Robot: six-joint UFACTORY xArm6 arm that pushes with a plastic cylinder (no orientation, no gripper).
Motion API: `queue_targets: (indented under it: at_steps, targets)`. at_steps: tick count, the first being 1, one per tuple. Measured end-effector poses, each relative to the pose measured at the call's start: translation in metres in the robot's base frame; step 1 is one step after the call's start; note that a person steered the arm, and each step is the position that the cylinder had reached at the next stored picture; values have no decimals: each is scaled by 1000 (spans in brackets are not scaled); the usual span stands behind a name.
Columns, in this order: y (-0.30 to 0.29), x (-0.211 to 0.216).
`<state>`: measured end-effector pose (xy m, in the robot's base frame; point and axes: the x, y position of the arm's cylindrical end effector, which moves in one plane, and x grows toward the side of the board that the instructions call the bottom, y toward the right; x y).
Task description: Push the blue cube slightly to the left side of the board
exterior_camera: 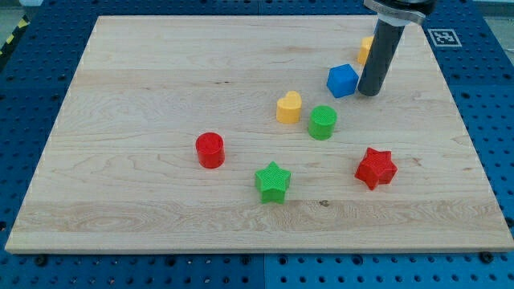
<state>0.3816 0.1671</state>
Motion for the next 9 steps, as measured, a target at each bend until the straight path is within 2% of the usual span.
queue_targets:
  at_steps: [2,3,4,5,7,9]
  targets:
    - [-8,0]
    - [-5,19]
    - [-3,68]
    - [-3,76]
    - [-32,76]
    - [-34,66]
